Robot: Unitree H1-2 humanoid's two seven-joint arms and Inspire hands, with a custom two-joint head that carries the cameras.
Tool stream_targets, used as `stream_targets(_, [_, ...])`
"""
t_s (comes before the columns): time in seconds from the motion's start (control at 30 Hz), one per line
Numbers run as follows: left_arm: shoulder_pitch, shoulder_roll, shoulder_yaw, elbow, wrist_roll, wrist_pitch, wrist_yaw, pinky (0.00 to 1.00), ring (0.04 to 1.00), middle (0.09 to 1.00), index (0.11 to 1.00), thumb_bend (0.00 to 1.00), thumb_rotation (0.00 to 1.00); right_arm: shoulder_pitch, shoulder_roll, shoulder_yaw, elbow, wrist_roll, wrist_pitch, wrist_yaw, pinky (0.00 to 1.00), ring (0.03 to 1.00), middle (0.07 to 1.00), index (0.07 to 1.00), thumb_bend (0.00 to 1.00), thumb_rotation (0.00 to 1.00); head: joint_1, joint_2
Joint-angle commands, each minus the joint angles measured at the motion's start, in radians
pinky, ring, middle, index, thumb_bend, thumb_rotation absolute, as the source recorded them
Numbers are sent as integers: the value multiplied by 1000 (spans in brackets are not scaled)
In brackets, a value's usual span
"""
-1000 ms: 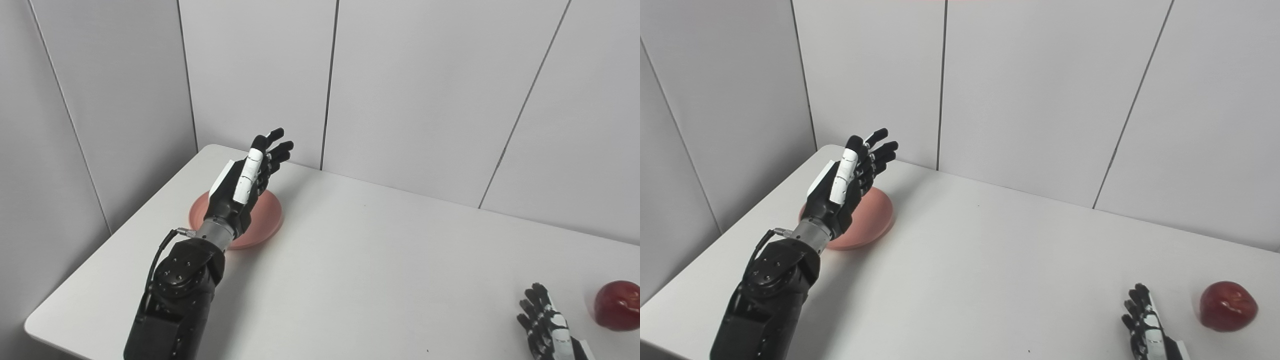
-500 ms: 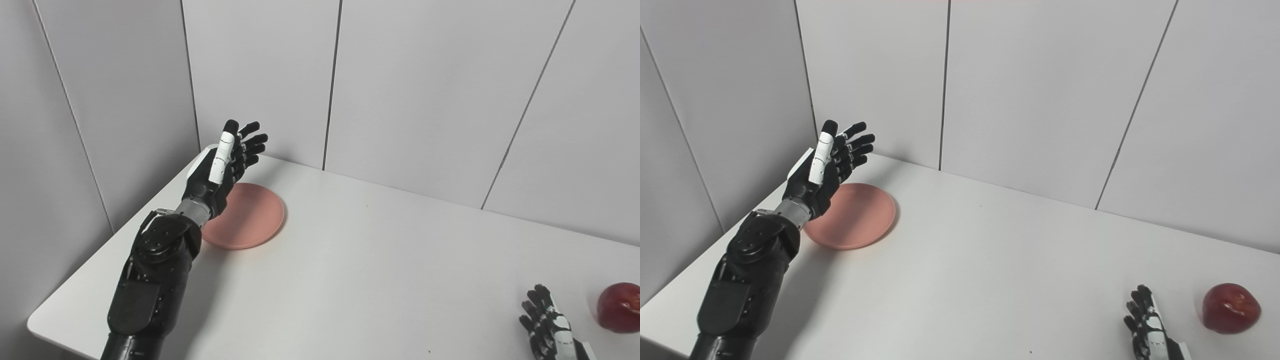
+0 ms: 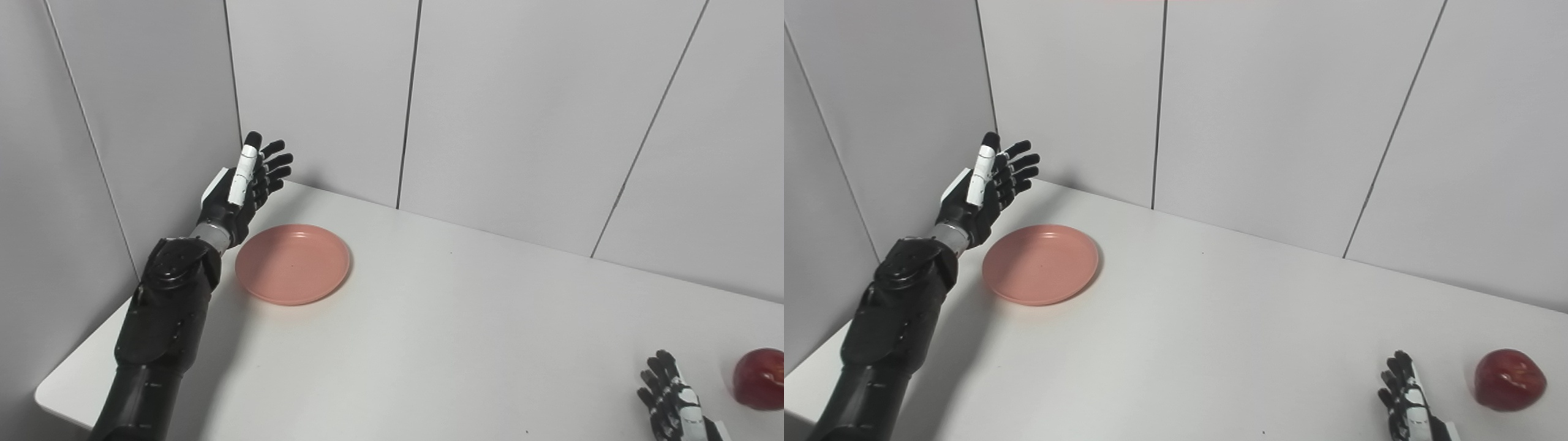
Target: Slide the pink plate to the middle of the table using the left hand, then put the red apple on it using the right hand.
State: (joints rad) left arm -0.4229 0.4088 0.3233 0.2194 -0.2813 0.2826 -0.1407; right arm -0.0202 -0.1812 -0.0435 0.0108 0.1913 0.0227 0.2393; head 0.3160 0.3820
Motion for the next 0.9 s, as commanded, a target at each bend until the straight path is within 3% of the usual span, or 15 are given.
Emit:
stream_targets(0.0, [-70, 48, 14, 16, -14, -70, -21, 952, 913, 900, 888, 890, 1000, 33, 14, 12, 32, 7, -13, 9, 1000, 1000, 1000, 999, 865, 1000, 0, 2])
stream_targets(0.37, [-127, 88, 22, 182, -10, -135, -28, 914, 859, 866, 887, 895, 1000, 40, 12, 14, 22, 5, -14, 10, 1000, 1000, 1000, 1000, 849, 1000, -1, 7])
stream_targets(0.63, [-162, 104, 33, 333, -7, -182, -6, 927, 875, 867, 896, 919, 1000, 42, 12, 13, 21, 5, -17, 9, 1000, 1000, 1000, 1000, 857, 1000, -3, 9])
stream_targets(0.87, [-165, 111, 39, 437, -12, -233, 1, 940, 887, 859, 887, 871, 1000, 47, 8, 13, 10, 3, -8, 8, 1000, 1000, 1000, 1000, 856, 1000, -5, 17])
